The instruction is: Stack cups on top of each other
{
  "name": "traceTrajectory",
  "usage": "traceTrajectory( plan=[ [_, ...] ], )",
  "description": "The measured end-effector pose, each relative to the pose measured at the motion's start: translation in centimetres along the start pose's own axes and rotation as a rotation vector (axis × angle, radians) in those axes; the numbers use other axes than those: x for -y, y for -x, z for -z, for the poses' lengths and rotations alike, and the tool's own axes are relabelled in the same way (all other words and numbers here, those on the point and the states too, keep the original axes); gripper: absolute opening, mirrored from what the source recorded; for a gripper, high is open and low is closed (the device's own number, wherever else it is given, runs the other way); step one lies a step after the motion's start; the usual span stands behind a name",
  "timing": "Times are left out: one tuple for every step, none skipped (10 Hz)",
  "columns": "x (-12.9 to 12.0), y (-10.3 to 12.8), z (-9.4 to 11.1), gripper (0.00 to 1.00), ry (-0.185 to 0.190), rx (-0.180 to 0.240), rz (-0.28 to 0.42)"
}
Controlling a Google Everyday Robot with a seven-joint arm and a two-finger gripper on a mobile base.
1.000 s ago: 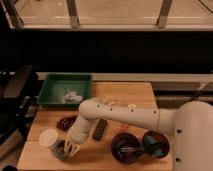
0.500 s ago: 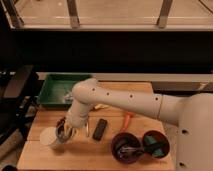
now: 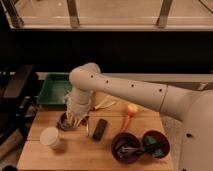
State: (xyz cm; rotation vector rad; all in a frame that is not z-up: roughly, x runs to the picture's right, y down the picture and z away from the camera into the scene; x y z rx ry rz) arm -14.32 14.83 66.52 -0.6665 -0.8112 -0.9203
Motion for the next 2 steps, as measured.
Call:
traceTrajectory(
  plan=[
    [0.28, -0.05, -0.24, 0.00, 0.004, 0.003, 0.009],
    [1.15, 0.03, -1.24, 0.00, 0.001, 0.021, 0.028]
  ],
)
